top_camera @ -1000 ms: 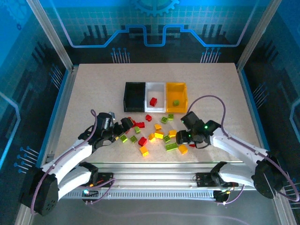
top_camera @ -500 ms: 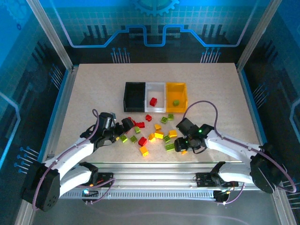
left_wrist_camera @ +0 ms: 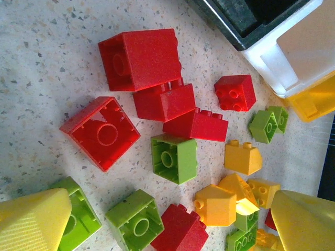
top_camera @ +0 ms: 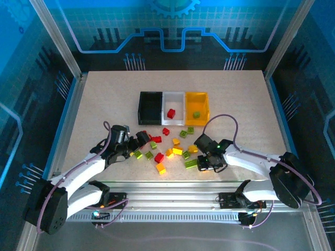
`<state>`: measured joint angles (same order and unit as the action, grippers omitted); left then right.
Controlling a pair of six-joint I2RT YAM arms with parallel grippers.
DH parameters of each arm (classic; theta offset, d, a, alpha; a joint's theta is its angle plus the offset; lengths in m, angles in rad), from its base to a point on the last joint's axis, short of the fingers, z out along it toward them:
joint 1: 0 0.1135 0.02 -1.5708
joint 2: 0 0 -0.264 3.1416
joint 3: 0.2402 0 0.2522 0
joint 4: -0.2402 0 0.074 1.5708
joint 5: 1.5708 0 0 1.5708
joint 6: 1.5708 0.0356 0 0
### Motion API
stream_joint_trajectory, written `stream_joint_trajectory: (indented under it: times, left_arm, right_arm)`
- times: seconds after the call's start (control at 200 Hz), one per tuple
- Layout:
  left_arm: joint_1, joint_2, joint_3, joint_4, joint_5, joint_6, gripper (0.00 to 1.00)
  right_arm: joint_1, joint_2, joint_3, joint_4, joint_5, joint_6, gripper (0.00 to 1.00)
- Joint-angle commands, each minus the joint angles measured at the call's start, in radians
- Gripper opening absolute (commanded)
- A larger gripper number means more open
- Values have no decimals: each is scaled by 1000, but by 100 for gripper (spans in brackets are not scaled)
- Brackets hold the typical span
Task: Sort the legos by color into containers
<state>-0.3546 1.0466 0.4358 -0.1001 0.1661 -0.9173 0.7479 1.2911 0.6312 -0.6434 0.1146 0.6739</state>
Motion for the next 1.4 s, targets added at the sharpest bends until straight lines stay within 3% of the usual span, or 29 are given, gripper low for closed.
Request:
stream_joint_trajectory:
  times: [0.0,0.115,0.2,0.465,0.64,0.895,1.151,1.256,1.396]
  left_arm:
    - [-7,2,-3,-4,18,3,99]
    - [-7,-12,-5,-11,15,5,99]
    - [-5,-22,-9,-11,12,-2,99]
    - [-7,-55,-17,-43,18,-1,99]
    - [-6,-102,-28,-71,16,4,99]
    - [-6,-121,-33,-87,16,9,99]
    - [-7,-176,-32,-150,-26,12,99]
    - [-6,-223,-51,-137,-19,0,99]
    - [-9,-239,-14,-178,27,37,99]
  right_arm:
    - [16,-58,39,-42,27,-16,33]
    - [16,-105,136,-45,5,-62,31]
    - [16,-48,241,0,-25,-97,31]
    - [16,384,724,165,-28,-151,31]
    - [0,694,1076,129,-35,-157,30]
    - [-13,998,1474,-11,50,-159,33]
    - [-27,1117,1616,-10,10,-122,48]
    - [-28,1103,1627,0,4,-125,54]
    - [-26,1008,1555,23,28,-125,54]
